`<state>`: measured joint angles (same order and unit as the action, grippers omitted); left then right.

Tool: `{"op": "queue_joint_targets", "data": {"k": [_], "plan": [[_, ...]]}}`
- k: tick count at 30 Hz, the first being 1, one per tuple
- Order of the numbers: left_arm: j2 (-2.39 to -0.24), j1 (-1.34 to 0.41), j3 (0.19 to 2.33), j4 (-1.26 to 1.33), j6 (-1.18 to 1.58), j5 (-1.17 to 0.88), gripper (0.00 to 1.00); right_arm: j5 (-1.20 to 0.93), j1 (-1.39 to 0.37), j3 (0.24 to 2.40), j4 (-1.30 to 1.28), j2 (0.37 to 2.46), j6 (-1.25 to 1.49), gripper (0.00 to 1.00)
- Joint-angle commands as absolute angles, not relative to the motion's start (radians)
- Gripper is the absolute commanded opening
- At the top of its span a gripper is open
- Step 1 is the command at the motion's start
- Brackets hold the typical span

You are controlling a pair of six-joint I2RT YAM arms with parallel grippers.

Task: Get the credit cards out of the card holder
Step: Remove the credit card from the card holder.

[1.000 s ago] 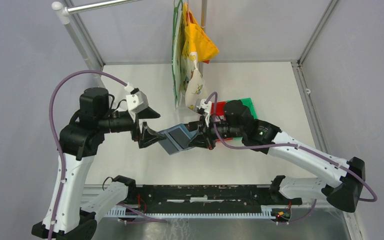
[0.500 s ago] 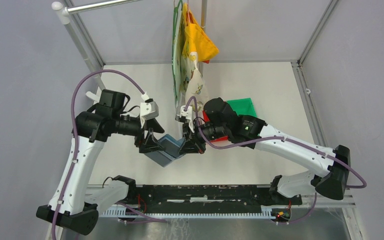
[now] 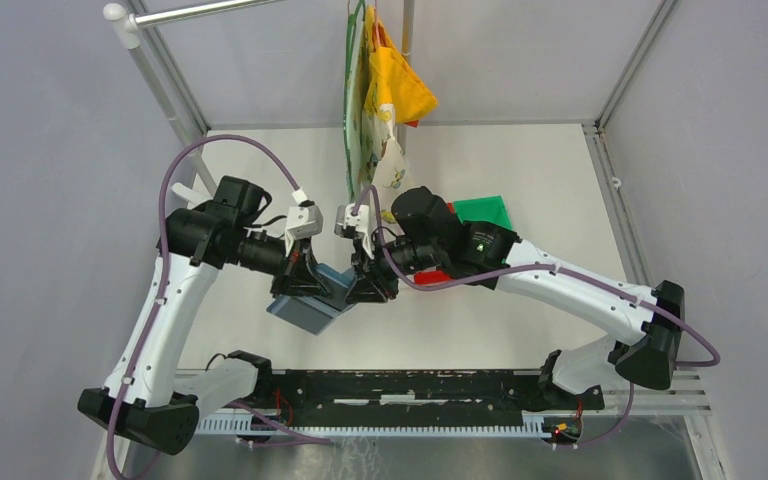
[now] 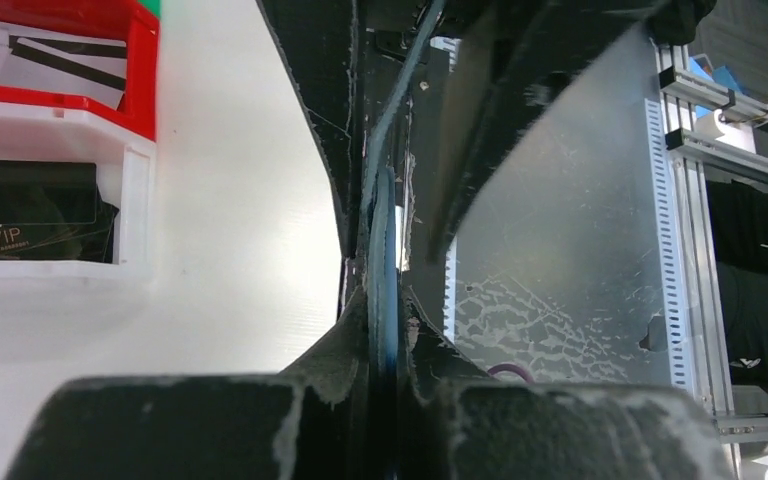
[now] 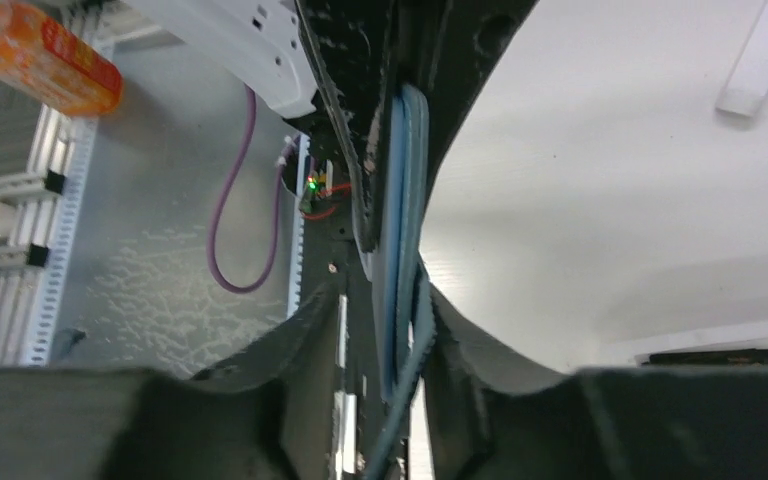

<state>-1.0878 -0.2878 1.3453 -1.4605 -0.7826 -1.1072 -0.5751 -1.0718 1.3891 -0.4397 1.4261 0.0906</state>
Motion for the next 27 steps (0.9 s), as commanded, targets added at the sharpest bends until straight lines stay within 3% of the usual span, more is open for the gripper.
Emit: {"op": "queue_joint_targets", "data": {"k": [1, 6, 10, 13, 16, 27], "plan": [[-1.107, -0.291, 1.429, -1.462, -0.78, -1.19, 0.02, -0.538, -1.077, 1.39, -0.294, 1.36, 0.119, 0.45], [-1.104, -0.291, 1.474, -1.218, -0.431, -1.256, 0.02, -0.427, -1.062, 1.124, 0.04, 1.201, 0.29, 0.65], [-1.0, -0.291, 1.388, -0.744, 0.057, -1.225, 0.02, -0.373, -1.042, 0.91, 0.403, 1.079, 0.447, 0.75], [-0.916, -0.291, 1.301, -0.413, 0.325, -1.15, 0.02, -0.33, -1.04, 0.803, 0.628, 1.046, 0.542, 0.78], [-0.88, -0.291, 1.255, -0.262, 0.49, -1.12, 0.02, -0.286, -1.04, 0.766, 0.762, 1.057, 0.598, 0.8], [-0.845, -0.291, 1.219, -0.181, 0.646, -1.125, 0.02, -0.279, -1.04, 0.767, 1.068, 1.173, 0.759, 0.77]]}}
